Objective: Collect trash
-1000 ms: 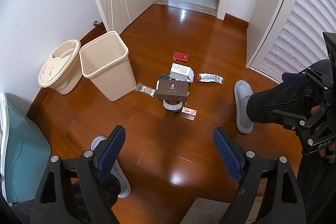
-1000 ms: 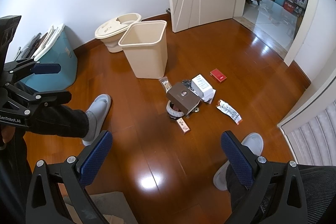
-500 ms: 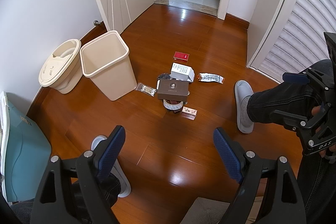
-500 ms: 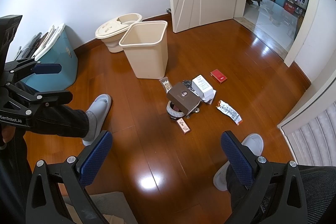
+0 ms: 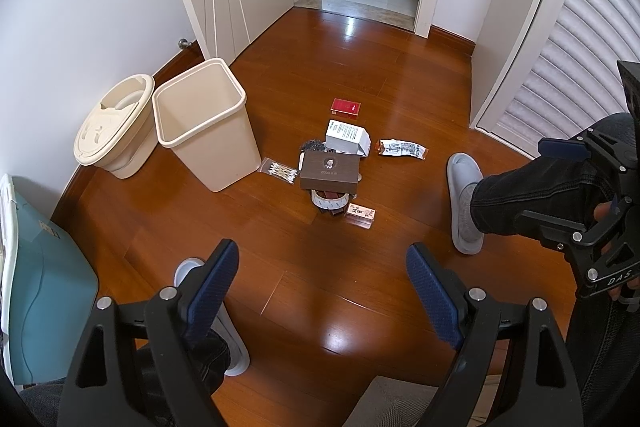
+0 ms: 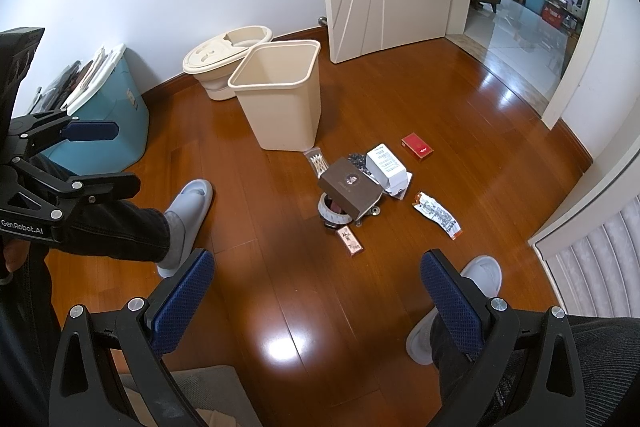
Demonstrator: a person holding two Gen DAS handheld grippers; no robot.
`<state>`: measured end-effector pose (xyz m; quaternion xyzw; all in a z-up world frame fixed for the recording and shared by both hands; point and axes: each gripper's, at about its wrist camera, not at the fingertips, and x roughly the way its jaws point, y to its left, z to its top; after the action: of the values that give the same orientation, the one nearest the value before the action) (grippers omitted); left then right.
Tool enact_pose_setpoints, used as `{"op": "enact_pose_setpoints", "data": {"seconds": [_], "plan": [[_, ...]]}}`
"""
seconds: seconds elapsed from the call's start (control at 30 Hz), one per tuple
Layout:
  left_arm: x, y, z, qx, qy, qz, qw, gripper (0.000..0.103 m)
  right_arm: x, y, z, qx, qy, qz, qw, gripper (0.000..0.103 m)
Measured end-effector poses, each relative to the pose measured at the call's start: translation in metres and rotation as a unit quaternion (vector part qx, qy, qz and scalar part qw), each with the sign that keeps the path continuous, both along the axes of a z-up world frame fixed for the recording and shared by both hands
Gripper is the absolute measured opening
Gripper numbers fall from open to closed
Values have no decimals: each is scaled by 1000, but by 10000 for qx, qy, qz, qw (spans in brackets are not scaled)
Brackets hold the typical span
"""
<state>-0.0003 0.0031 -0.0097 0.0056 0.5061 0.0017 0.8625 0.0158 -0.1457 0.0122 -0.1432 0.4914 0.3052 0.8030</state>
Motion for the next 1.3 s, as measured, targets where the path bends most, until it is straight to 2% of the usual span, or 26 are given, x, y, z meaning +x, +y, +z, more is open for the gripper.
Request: {"op": "enact_pose_setpoints", "data": {"seconds": [0.47, 0.53, 0.57, 0.6, 0.63, 0.7, 0.73, 0.77, 0.83, 0.87, 0.93, 1.0, 1.07, 1.1, 1.17, 1.23, 1.27, 1.3], "plan": [[1, 1, 2, 28, 17, 42, 10000, 86, -2, 0, 0, 5, 6, -3, 10000, 103], [6, 10, -3, -89, 144, 313, 9994, 86, -1, 1, 1, 13, 115, -8, 9999, 103], [11, 12, -3, -136, 193, 432, 9988, 86, 3, 2, 4, 24, 310, -7, 9995, 103], [18, 18, -6, -187, 295, 709, 9969, 86, 7, 4, 7, 5, 377, 35, 9993, 103], [26, 23, -8, -183, 362, 959, 9946, 86, 13, 7, 12, -132, 410, 212, 9988, 103], [43, 28, -9, -105, 425, 1352, 9899, 86, 28, 19, 26, -721, 138, 839, 9938, 103], [47, 29, -10, -104, 458, 1475, 9879, 86, 38, 25, 29, -1012, 32, 1173, 9879, 103], [59, 32, -14, -179, 593, 1681, 9838, 86, 54, 33, 28, -1403, -50, 1607, 9770, 103], [78, 35, -28, -365, 835, 1856, 9784, 86, 83, 33, 23, -1762, -141, 1982, 9641, 103], [85, 34, -34, -405, 893, 1882, 9772, 86, 105, 36, 11, -1980, -183, 2282, 9531, 103], [107, 35, -58, -429, 1086, 2049, 9718, 86, 138, 32, -10, -2146, -60, 2573, 9422, 103], [129, 41, -91, -595, 1310, 2399, 9601, 86, 182, 25, -50, -2263, 276, 2693, 9357, 103], [143, 44, -119, -862, 1516, 2685, 9474, 86, 227, 13, -99, -2271, 608, 2508, 9390, 103], [152, 45, -140, -1014, 1634, 2838, 9394, 86, 253, 4, -131, -2193, 915, 2313, 9434, 103], [168, 41, -169, -1110, 1727, 2945, 9333, 86, 283, -10, -181, -1967, 1361, 2071, 9486, 103], [187, 36, -203, -1067, 1753, 3033, 9305, 86, 303, -18, -227, -1981, 1450, 2014, 9483, 103], [194, 36, -218, -1096, 1788, 3100, 9273, 86, 312, -22, -259, -2081, 1473, 2044, 9451, 103], [200, 35, -231, -1148, 1835, 3171, 9234, 86, 314, -20, -275, -2124, 1488, 2060, 9436, 103]]}}
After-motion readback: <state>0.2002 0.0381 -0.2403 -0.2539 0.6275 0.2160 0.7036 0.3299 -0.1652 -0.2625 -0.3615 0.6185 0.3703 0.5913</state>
